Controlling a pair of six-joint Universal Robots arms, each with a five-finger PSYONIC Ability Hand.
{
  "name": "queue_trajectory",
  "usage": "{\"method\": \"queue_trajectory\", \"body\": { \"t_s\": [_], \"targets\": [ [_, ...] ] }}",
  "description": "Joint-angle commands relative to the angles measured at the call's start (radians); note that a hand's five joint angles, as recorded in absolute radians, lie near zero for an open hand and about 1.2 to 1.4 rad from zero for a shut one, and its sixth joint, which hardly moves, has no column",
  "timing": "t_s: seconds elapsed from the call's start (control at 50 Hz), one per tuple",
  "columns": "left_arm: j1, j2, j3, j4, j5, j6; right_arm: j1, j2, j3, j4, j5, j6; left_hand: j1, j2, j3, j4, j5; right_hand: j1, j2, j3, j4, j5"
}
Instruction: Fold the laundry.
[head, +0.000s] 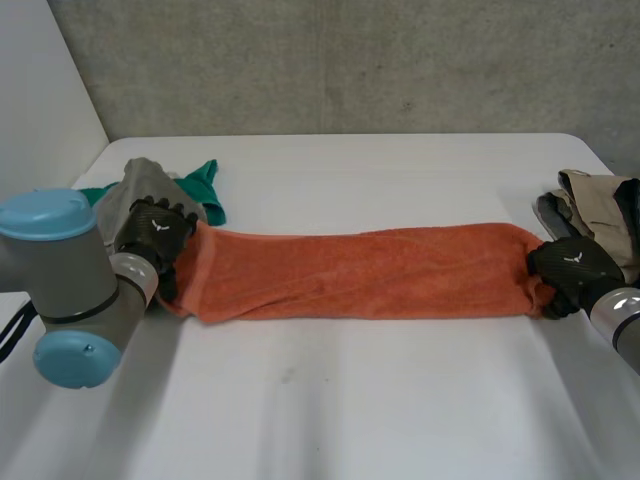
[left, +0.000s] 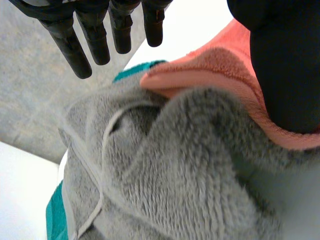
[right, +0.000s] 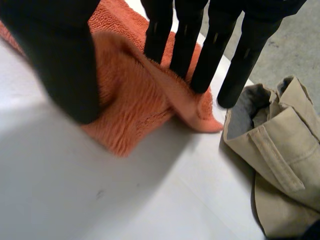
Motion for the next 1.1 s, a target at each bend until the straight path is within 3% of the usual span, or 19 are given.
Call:
{"method": "queue_trajectory", "body": {
  "t_s": [0.02,0.18,0.28,0.36,0.44,0.6,0.68,0.76,0.82,0.86,0.88,0.92,0.96,1.1],
  "targets": [
    [-0.017,0.075,-0.027,-0.002,0.020,-0.051,0.005,0.011,-0.030,-0.027,0.035,0.023,-0.011,-0.032,-0.033,-0.029,-0.052,0.576,0.579,0.585,0.585,0.592],
    [-0.014,0.172,-0.070,-0.032,0.021,-0.104,-0.101,-0.090,-0.031,0.036,0.120,0.043,-0.011,-0.032,-0.033,-0.029,-0.052,0.576,0.579,0.585,0.585,0.592],
    [0.002,0.224,-0.106,-0.045,0.037,-0.124,-0.195,-0.109,-0.068,0.119,0.146,-0.085,-0.011,-0.032,-0.033,-0.029,-0.052,0.576,0.579,0.585,0.585,0.592],
    [0.014,0.247,-0.129,-0.045,0.060,-0.132,-0.184,-0.115,-0.100,0.180,0.150,-0.196,-0.011,-0.032,-0.033,-0.029,-0.052,0.576,0.579,0.585,0.585,0.592],
    [0.017,0.258,-0.139,-0.046,0.074,-0.134,-0.031,-0.127,-0.143,0.145,0.134,-0.182,-0.011,-0.032,-0.033,-0.029,-0.052,0.576,0.579,0.585,0.585,0.592],
    [0.012,0.268,-0.150,-0.057,0.066,-0.154,0.368,-0.175,-0.180,-0.132,0.072,-0.133,-0.011,-0.032,-0.033,-0.029,-0.052,0.576,0.579,0.585,0.585,0.592],
    [0.006,0.299,-0.170,-0.063,0.069,-0.181,0.601,-0.077,-0.180,-0.235,-0.039,-0.147,-0.011,-0.032,-0.033,-0.029,-0.052,0.576,0.579,0.585,0.585,0.592],
    [-0.012,0.307,-0.181,-0.063,0.070,-0.201,0.739,0.049,-0.215,-0.229,-0.109,-0.199,-0.011,-0.032,-0.033,-0.029,-0.052,0.576,0.579,0.585,0.585,0.592],
    [-0.027,0.304,-0.182,-0.063,0.066,-0.206,0.787,0.137,-0.263,-0.199,-0.091,-0.253,-0.011,-0.032,-0.033,-0.029,-0.052,0.576,0.579,0.585,0.585,0.592],
    [-0.046,0.302,-0.182,-0.062,0.064,-0.206,0.811,0.198,-0.318,-0.141,-0.022,-0.315,-0.011,-0.032,-0.033,-0.029,-0.052,0.576,0.579,0.585,0.585,0.592],
    [-0.049,0.302,-0.181,-0.062,0.063,-0.206,0.816,0.207,-0.337,-0.116,0.017,-0.332,-0.011,-0.032,-0.033,-0.029,-0.052,0.518,0.520,0.526,0.526,0.534],
    [-0.063,0.304,-0.169,-0.057,0.060,-0.207,0.811,0.203,-0.389,-0.056,0.125,-0.325,-0.011,-0.032,-0.033,-0.029,-0.052,-0.645,-0.643,-0.637,-0.637,-0.629],
    [-0.067,0.307,-0.156,-0.057,0.058,-0.207,0.804,0.195,-0.393,-0.056,0.155,-0.278,-0.011,-0.032,-0.033,-0.029,-0.052,-0.645,-0.643,-0.637,-0.637,-0.629],
    [-0.121,0.316,-0.080,-0.063,0.060,-0.236,0.709,-0.026,-0.314,-0.064,0.150,0.188,-0.011,-0.032,-0.033,-0.029,-0.052,-0.645,-0.643,-0.637,-0.637,-0.629]
  ]
}}
